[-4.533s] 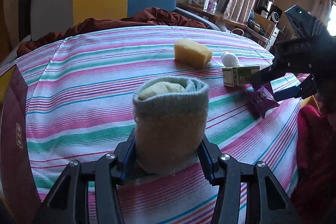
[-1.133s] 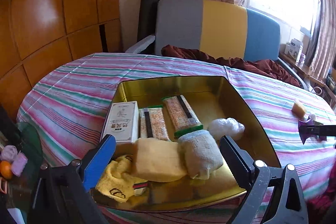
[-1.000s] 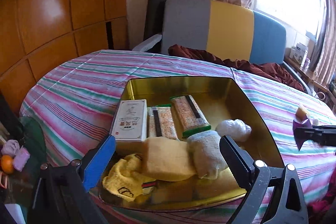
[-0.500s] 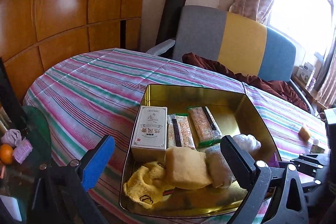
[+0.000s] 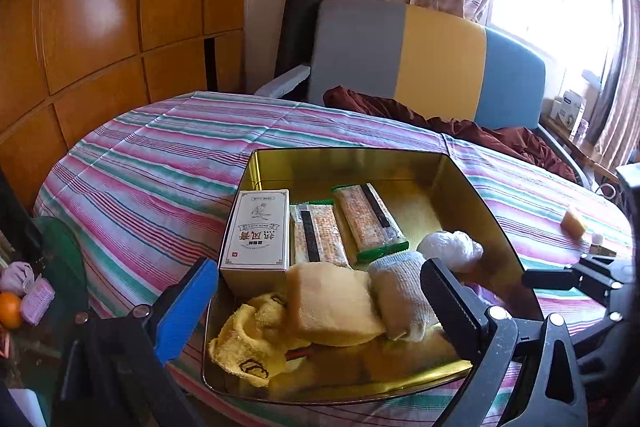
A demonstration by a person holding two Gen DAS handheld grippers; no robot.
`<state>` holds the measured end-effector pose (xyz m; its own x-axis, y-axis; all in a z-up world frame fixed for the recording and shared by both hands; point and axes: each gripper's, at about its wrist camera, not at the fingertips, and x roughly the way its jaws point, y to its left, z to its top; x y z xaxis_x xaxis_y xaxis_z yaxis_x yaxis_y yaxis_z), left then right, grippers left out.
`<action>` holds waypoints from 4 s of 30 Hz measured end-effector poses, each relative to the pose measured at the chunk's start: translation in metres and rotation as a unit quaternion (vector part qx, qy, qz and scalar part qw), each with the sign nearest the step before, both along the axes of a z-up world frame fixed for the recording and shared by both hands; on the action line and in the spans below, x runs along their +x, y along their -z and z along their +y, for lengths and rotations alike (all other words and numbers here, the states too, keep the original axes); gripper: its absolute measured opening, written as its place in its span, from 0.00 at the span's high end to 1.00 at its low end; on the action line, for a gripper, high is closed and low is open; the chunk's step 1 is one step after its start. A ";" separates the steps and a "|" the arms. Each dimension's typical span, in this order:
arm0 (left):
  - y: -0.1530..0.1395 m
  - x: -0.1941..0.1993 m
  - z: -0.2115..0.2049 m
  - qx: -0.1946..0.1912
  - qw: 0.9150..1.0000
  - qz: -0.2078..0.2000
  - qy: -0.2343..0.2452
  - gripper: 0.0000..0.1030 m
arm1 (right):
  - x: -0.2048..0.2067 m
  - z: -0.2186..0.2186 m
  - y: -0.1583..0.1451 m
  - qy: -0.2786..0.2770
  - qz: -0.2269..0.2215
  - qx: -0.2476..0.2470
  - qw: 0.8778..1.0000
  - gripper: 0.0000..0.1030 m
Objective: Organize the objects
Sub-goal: 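Carry the purple packet into the gold tray and open the right tool, then withdraw both open tools back toward the remaining loose items, then grasp the small green-and-white box with the left tool and lift it, then grasp the clear plastic-wrapped bundle with the right tool while the left holds the green box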
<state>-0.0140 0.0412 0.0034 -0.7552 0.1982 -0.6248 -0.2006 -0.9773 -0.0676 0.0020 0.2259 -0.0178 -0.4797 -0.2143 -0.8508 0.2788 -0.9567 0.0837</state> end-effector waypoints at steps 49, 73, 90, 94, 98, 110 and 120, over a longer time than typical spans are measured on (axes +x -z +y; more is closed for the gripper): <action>-0.021 0.036 0.212 -0.042 0.963 -0.015 0.264 0.01 | 0.142 0.421 0.004 0.621 0.074 -0.239 0.742 0.12; 0.020 0.013 0.450 0.003 0.907 -0.149 0.394 0.01 | 0.159 0.431 0.004 0.616 0.126 -0.309 0.714 0.12; 0.058 0.014 0.479 -0.004 0.898 -0.176 0.404 0.27 | 0.152 0.429 0.006 0.601 0.115 -0.317 0.724 0.12; 0.051 0.009 0.428 -0.004 0.917 -0.149 0.370 0.26 | 0.146 0.426 0.005 0.596 0.103 -0.301 0.737 0.12; 0.049 0.021 0.379 -0.042 0.935 -0.076 0.343 0.26 | 0.139 0.423 0.007 0.591 0.086 -0.285 0.750 0.12; 0.083 0.022 0.320 -0.051 0.948 -0.055 0.310 0.27 | 0.124 0.412 0.006 0.580 0.057 -0.232 0.779 0.12; 0.083 0.023 0.314 -0.029 0.946 -0.064 0.317 0.26 | 0.114 0.400 0.002 0.548 0.047 -0.217 0.807 0.13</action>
<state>0.0086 0.3553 -0.0798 -0.4147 0.5480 -0.7265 -0.7410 -0.6668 -0.0800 0.1158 0.6261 -0.0203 -0.6417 0.1136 -0.7585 -0.6891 -0.5195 0.5052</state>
